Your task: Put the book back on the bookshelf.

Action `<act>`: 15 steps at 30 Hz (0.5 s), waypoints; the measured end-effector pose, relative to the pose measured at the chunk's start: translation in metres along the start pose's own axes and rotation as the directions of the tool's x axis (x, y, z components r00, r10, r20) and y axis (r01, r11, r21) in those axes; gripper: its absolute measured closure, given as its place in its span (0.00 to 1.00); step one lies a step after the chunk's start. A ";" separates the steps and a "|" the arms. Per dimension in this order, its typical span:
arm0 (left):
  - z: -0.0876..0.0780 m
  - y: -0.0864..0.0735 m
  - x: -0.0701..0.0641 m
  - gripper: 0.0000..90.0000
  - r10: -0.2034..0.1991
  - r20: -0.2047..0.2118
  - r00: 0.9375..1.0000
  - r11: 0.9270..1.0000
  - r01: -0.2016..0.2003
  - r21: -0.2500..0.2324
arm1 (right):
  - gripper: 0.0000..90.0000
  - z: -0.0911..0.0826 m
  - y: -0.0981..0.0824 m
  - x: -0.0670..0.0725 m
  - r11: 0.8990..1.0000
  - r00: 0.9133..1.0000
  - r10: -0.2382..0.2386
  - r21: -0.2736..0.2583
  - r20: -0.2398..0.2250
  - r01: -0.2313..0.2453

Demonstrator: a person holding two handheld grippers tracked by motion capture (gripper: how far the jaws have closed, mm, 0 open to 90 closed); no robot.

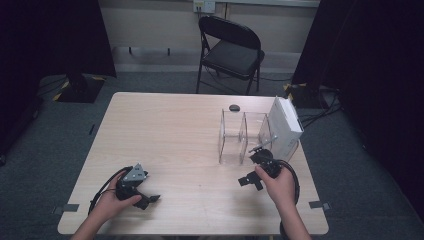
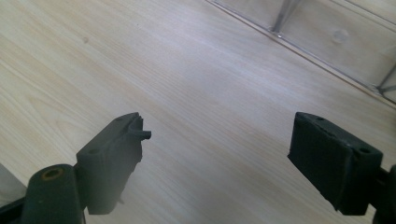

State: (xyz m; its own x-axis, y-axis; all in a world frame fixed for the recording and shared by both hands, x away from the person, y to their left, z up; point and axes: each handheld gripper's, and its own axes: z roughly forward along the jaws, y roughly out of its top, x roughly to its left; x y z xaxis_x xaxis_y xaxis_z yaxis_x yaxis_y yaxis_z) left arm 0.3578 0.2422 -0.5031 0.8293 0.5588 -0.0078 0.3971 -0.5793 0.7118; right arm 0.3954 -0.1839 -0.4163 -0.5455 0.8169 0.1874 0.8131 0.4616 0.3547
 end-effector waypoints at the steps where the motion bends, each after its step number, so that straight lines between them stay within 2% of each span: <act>1: 0.000 0.000 0.000 0.00 0.000 0.000 1.000 1.000 0.000 0.000 | 0.18 0.001 0.000 0.002 1.000 1.000 -0.001 0.006 -0.003 0.001; 4: 0.000 0.000 0.000 0.00 0.002 -0.001 1.000 1.000 -0.002 0.000 | 0.18 0.005 0.001 0.006 1.000 1.000 0.000 0.021 0.000 0.000; 5: 0.000 0.000 0.000 0.00 0.000 0.000 1.000 1.000 0.000 0.000 | 0.18 0.007 0.001 0.007 1.000 1.000 -0.015 0.005 -0.004 0.015; 9: 0.000 0.000 0.000 0.00 0.002 -0.001 1.000 1.000 -0.002 0.000 | 0.18 0.013 0.002 0.013 1.000 1.000 -0.025 0.009 -0.016 0.025; 10: 0.000 0.000 0.000 0.00 0.000 0.000 1.000 1.000 0.000 0.000 | 0.18 0.014 0.002 0.015 1.000 1.000 -0.008 0.025 -0.018 0.009; 11: 0.000 0.000 0.000 0.00 0.000 0.000 1.000 1.000 0.000 0.000 | 0.18 0.017 0.002 0.015 0.999 0.999 -0.034 0.008 -0.019 0.034; 12: 0.000 0.000 0.000 0.00 0.000 0.000 1.000 1.000 0.000 0.000 | 0.18 0.018 0.002 0.017 0.999 0.999 -0.026 0.022 -0.021 0.027; 15: 0.000 0.000 0.000 0.00 -0.001 0.000 1.000 1.000 0.001 0.000 | 0.18 0.024 0.002 0.020 0.999 0.999 -0.033 0.007 -0.036 0.033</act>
State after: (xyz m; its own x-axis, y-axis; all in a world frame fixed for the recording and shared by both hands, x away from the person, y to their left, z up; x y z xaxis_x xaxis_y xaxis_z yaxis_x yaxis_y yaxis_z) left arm 0.3577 0.2422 -0.5031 0.8290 0.5592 -0.0082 0.3976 -0.5790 0.7118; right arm 0.3911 -0.1587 -0.4334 -0.5788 0.7884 0.2085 0.7961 0.4907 0.3542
